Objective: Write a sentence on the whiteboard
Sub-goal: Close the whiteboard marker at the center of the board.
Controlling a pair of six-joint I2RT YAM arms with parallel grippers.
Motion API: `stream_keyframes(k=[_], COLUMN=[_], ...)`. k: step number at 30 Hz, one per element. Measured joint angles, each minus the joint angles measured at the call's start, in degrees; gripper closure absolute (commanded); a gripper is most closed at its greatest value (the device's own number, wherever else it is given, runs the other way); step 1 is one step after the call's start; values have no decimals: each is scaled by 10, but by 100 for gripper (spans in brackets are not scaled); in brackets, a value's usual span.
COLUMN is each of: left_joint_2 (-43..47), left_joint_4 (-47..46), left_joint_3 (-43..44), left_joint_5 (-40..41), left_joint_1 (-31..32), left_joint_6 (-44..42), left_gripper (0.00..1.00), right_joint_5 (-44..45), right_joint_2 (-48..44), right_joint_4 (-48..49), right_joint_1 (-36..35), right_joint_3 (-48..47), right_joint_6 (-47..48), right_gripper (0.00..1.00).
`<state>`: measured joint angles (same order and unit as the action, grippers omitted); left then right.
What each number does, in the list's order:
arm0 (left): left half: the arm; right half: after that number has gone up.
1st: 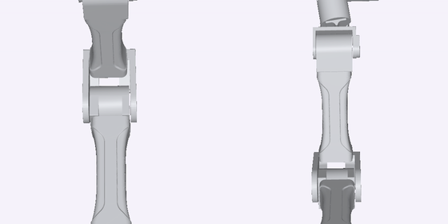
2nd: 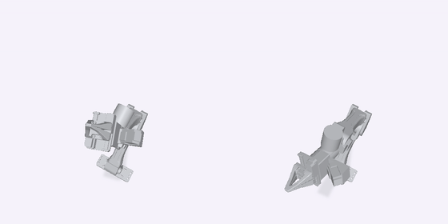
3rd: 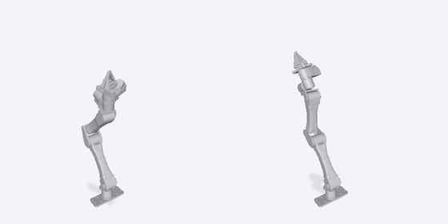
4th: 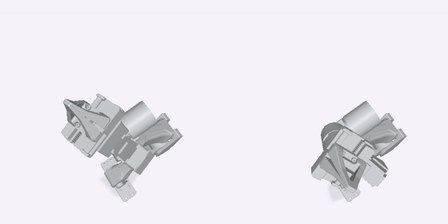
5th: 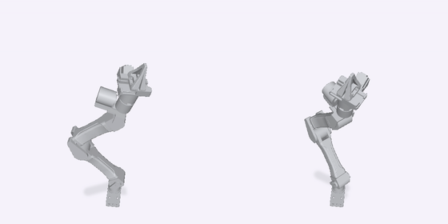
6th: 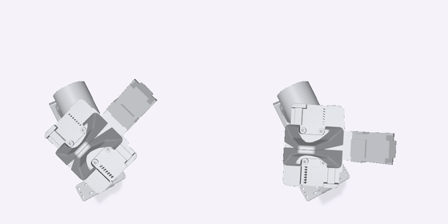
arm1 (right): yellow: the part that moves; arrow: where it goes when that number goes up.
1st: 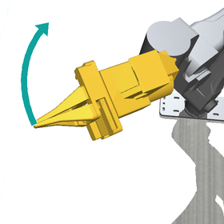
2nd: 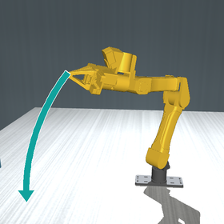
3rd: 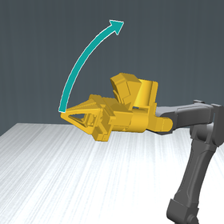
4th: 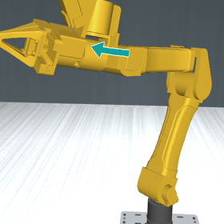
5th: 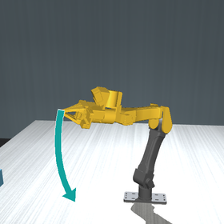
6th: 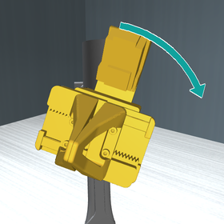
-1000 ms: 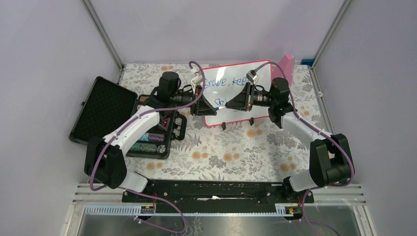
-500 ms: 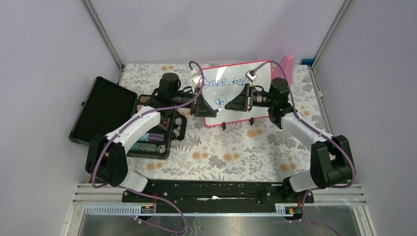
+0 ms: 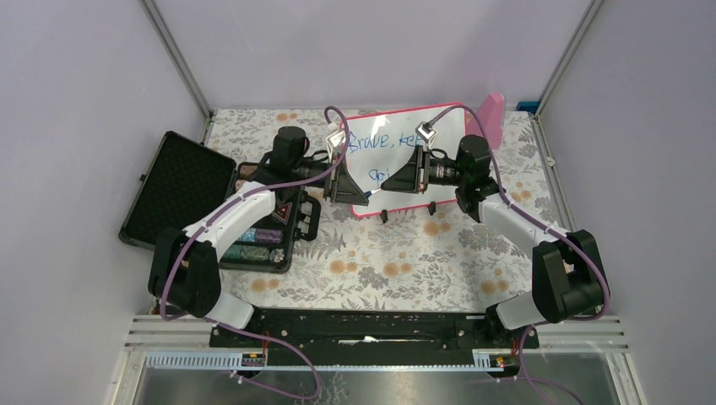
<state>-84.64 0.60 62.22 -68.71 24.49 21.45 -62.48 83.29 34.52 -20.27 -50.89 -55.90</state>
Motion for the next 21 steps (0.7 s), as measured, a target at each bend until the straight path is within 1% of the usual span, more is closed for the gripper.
stream_keyframes(k=[5, 6, 7, 9, 13, 15, 17, 18, 21], left_joint_2=[-8, -8, -9, -8, -8, -5, -2, -1, 0], left_joint_4=[4, 6, 10, 15, 17, 32, 59, 73, 132], left_joint_3=[0, 0, 0, 0, 0, 0, 0, 0, 1], left_joint_5=[-14, -16, -16, -16, -2, 13, 19, 21, 25], left_joint_1=[-2, -2, -2, -2, 9, 20, 26, 29, 29], left_joint_6=[2, 3, 2, -1, -28, -56, -90, -106, -152], left_gripper=[100, 100, 100, 100, 100, 100, 100, 100, 100], right_joint_5=[5, 5, 4, 0, -28, -57, -85, -96, -132], right_joint_2=[5, 6, 7, 11, 24, 27, 28, 28, 23], right_joint_4=[1, 1, 0, -8, -42, -66, -98, -118, -160], right_joint_1=[-7, -7, -8, -9, -7, 7, 41, 60, 136], right_joint_3=[-1, -2, -5, -13, -44, -66, -97, -114, -159], right_joint_6=[2, 3, 7, 18, 39, 49, 70, 84, 127], right_gripper=[100, 95, 87, 75, 45, 31, 19, 15, 13])
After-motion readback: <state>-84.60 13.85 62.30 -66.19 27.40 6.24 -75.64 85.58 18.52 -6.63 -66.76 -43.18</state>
